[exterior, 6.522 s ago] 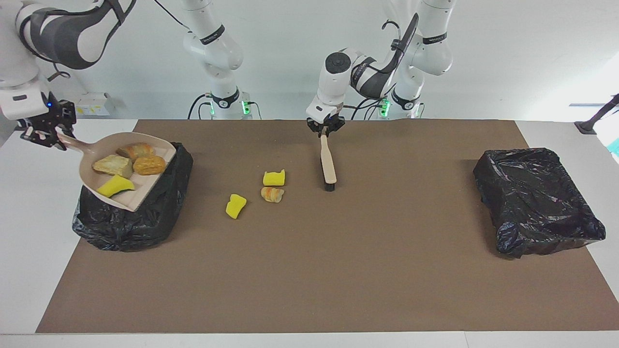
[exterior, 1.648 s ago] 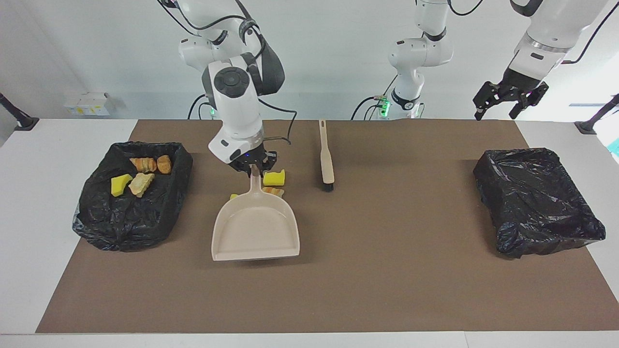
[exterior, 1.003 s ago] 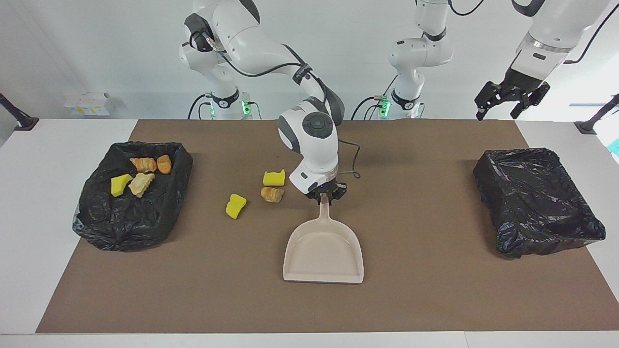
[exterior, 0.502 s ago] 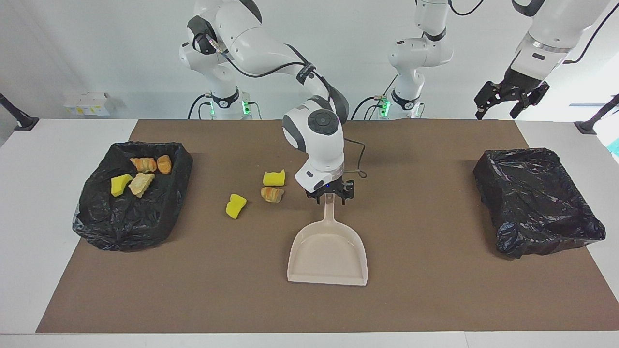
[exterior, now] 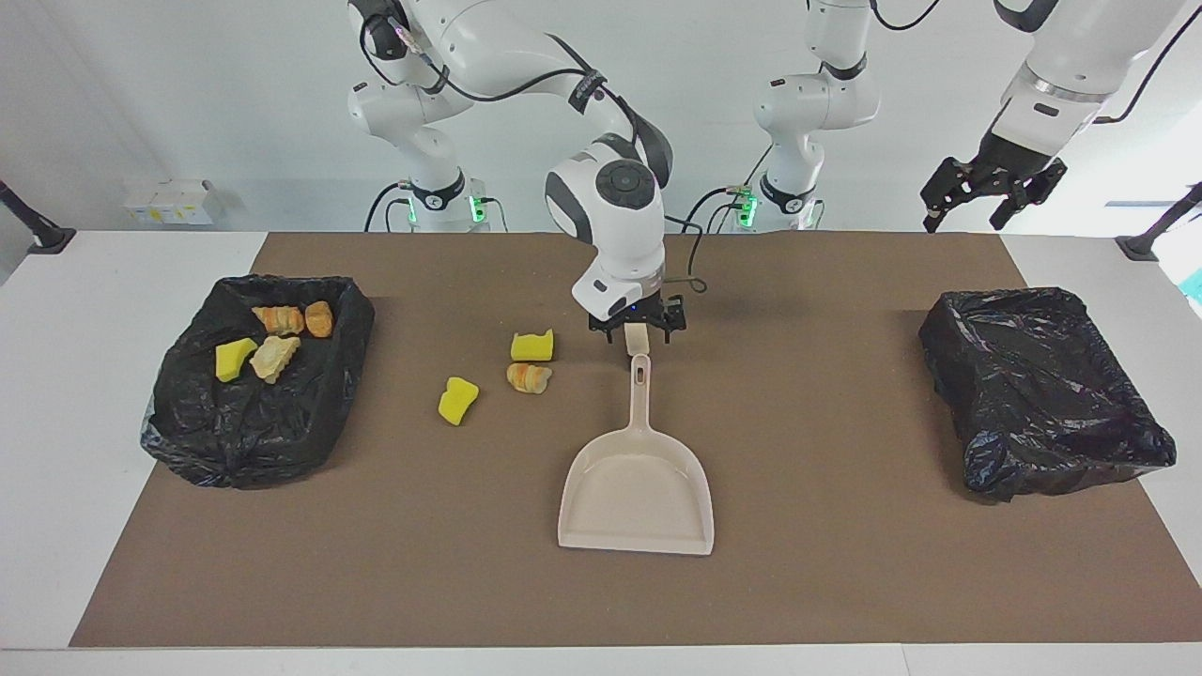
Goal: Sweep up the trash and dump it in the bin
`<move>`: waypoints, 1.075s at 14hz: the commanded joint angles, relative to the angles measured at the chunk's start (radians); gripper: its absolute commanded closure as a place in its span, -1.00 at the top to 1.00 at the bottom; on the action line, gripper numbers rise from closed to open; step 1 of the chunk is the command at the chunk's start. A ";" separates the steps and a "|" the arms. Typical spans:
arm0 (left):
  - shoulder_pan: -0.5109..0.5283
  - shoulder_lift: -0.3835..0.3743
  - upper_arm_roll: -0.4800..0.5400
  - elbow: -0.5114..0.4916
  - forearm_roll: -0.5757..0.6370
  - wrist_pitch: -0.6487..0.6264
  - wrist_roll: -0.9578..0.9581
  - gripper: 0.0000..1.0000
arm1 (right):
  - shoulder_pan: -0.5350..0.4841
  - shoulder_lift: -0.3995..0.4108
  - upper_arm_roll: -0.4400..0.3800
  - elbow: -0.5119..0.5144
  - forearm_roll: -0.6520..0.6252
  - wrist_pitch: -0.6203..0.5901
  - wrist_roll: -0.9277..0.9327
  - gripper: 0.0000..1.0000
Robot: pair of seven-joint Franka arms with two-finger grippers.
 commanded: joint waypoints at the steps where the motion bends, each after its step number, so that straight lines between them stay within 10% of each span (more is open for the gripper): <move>1: 0.002 -0.015 0.002 -0.002 0.007 -0.016 0.000 1.00 | 0.040 -0.159 0.002 -0.204 0.037 0.013 0.066 1.00; 10: 0.002 -0.013 0.002 -0.002 0.007 -0.018 0.000 1.00 | 0.180 -0.278 0.002 -0.473 0.077 0.148 0.178 1.00; 15: 0.002 -0.013 0.002 -0.002 0.007 -0.018 0.000 1.00 | 0.181 -0.230 0.002 -0.482 0.077 0.189 0.171 0.41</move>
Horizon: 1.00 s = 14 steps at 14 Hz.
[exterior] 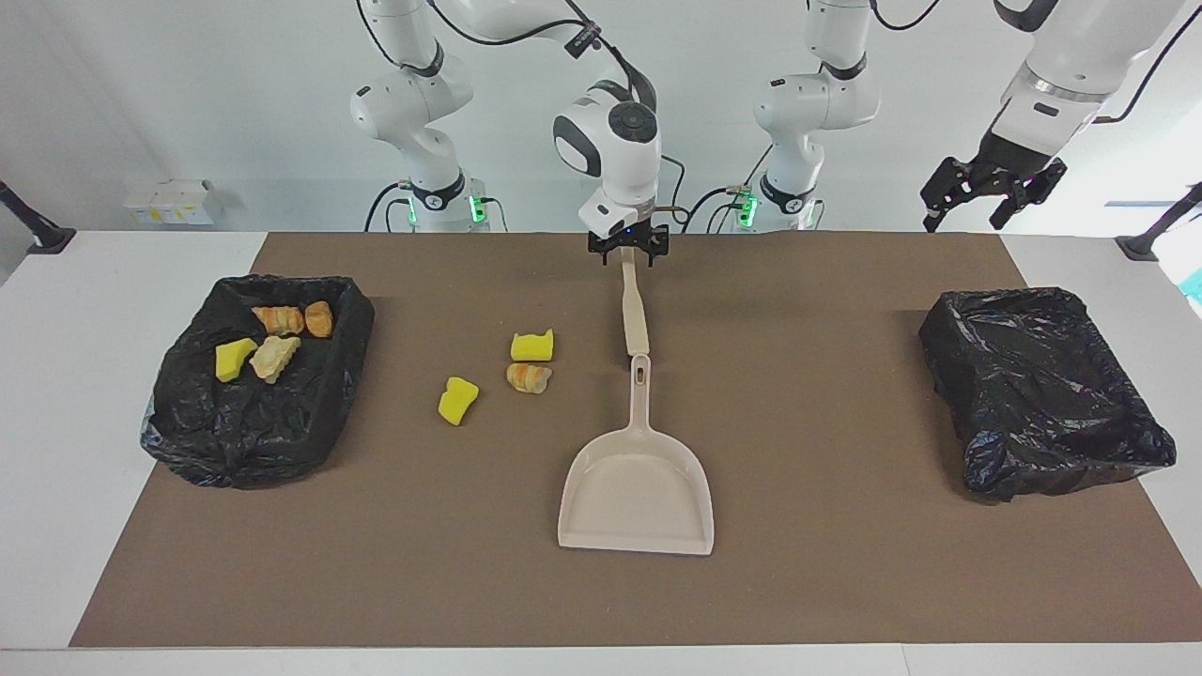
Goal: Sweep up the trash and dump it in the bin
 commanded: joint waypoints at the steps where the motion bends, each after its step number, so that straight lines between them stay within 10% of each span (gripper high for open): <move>1: 0.002 -0.014 0.002 -0.002 0.007 -0.016 0.000 1.00 | -0.003 0.011 0.000 -0.009 0.018 0.035 0.008 0.28; 5: 0.002 -0.013 0.002 -0.002 0.007 -0.016 0.000 1.00 | 0.000 0.014 0.000 0.009 0.018 0.025 0.019 -1.00; 14: -0.009 -0.020 0.000 -0.012 0.007 -0.027 0.006 1.00 | -0.089 -0.135 -0.006 0.064 0.020 -0.211 0.027 -1.00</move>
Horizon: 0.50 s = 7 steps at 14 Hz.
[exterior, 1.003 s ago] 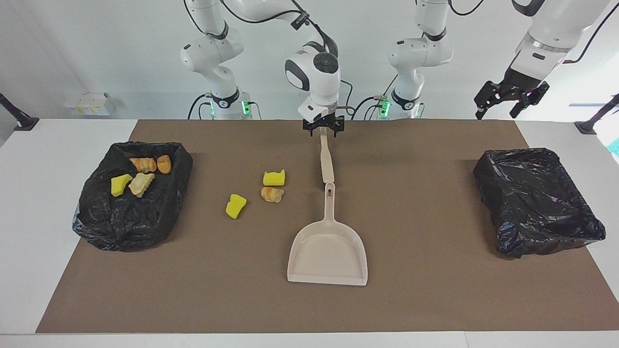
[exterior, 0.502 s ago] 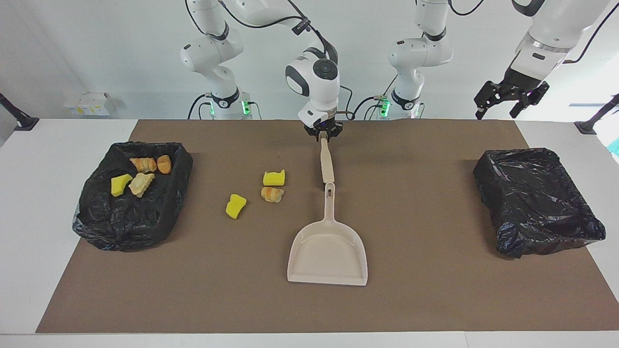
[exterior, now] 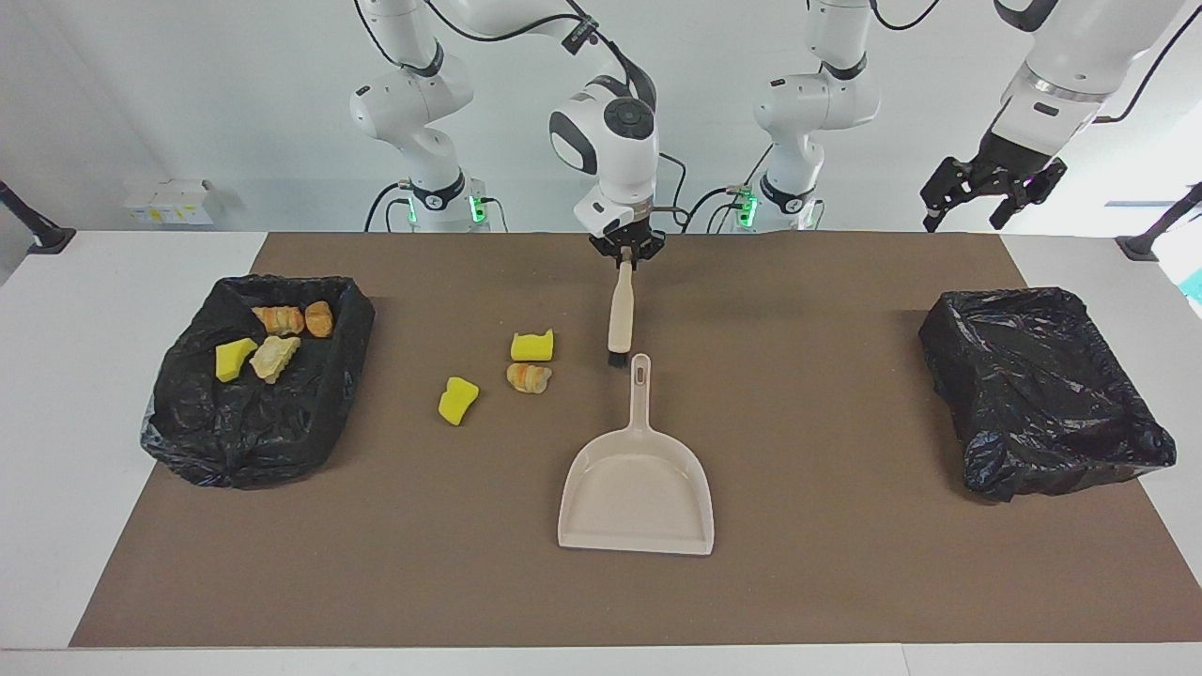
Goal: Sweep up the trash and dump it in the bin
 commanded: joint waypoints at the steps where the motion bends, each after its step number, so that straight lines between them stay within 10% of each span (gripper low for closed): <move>1: -0.012 -0.020 0.000 -0.012 0.005 -0.015 0.011 1.00 | -0.069 -0.092 0.003 0.011 0.017 -0.118 -0.019 -1.00; 7: -0.105 0.080 -0.004 -0.006 0.008 0.181 -0.038 1.00 | -0.287 -0.095 -0.002 0.091 -0.083 -0.353 -0.278 -1.00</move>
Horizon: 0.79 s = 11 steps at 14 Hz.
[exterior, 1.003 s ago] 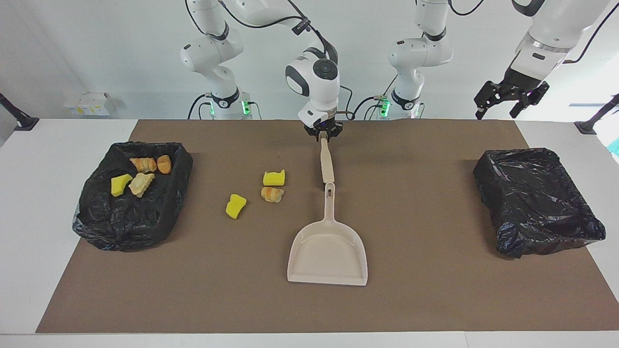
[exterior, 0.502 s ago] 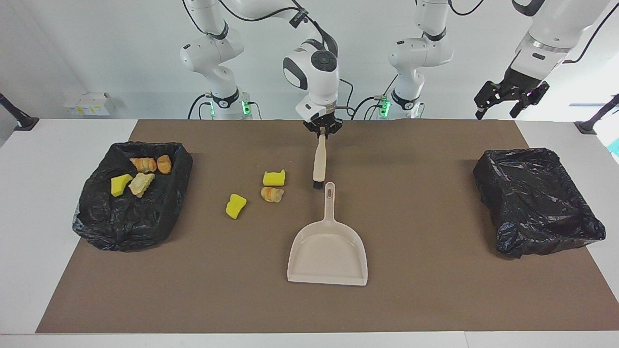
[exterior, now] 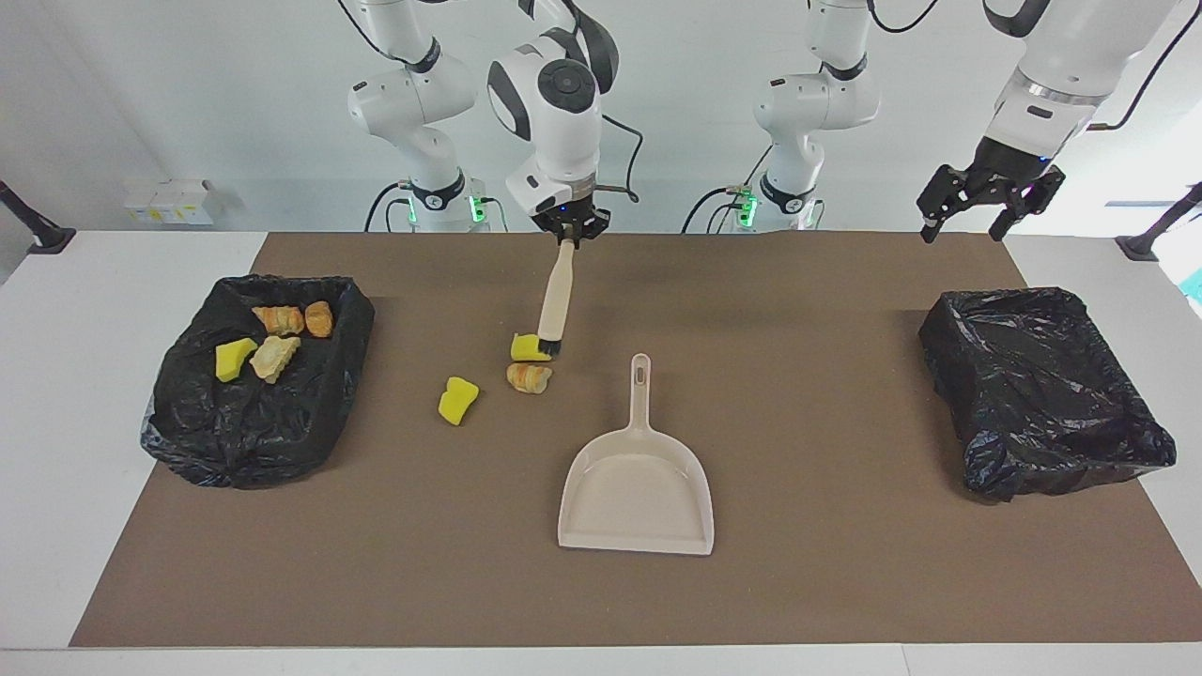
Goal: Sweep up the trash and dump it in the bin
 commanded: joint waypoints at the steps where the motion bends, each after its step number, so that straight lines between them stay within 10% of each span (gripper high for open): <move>1: -0.114 0.082 0.008 0.004 0.014 0.097 -0.088 1.00 | -0.102 0.025 0.008 0.014 -0.079 -0.021 -0.151 -1.00; 11: -0.441 0.412 0.007 0.016 0.008 0.470 -0.502 1.00 | -0.481 0.039 0.011 -0.103 -0.195 0.160 -0.655 -1.00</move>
